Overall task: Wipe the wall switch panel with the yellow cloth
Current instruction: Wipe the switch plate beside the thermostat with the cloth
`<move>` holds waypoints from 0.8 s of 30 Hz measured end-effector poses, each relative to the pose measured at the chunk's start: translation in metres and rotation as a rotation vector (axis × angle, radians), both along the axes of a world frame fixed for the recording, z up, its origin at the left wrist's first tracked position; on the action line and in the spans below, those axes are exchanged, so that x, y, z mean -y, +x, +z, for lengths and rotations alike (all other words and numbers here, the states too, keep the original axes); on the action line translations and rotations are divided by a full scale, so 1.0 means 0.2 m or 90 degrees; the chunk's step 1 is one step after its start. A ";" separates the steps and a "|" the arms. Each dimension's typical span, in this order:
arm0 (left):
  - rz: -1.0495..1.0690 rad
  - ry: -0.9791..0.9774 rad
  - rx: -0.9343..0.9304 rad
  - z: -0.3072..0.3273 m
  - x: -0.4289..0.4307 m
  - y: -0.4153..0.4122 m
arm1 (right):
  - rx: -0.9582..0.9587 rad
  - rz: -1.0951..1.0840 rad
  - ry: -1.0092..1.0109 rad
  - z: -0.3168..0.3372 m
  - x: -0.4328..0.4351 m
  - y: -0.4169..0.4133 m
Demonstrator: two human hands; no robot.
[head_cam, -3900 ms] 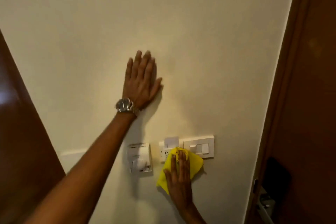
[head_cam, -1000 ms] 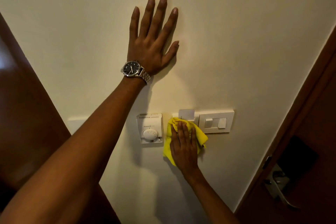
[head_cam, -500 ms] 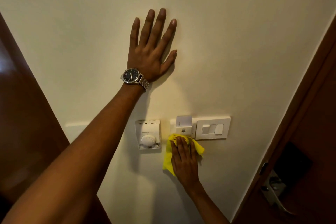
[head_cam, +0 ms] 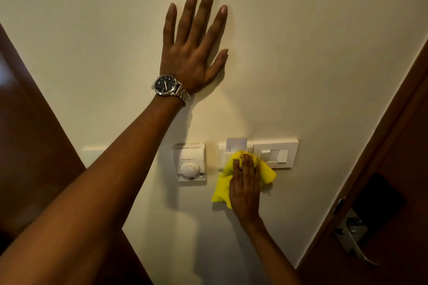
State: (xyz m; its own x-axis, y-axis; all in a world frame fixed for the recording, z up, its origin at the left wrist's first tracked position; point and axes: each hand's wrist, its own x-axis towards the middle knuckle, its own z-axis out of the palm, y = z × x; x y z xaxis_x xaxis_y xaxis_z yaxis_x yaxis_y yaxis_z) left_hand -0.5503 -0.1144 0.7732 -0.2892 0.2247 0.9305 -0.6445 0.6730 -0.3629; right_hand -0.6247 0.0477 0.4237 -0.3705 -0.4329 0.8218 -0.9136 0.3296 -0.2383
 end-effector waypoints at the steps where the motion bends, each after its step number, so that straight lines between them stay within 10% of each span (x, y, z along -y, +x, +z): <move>1: -0.004 0.008 0.000 0.00 0.00 0.00 | 0.000 0.007 0.003 -0.01 -0.01 0.00; 24: 0.003 0.017 0.012 0.00 -0.03 0.03 | -0.063 0.008 0.071 -0.16 -0.15 -0.06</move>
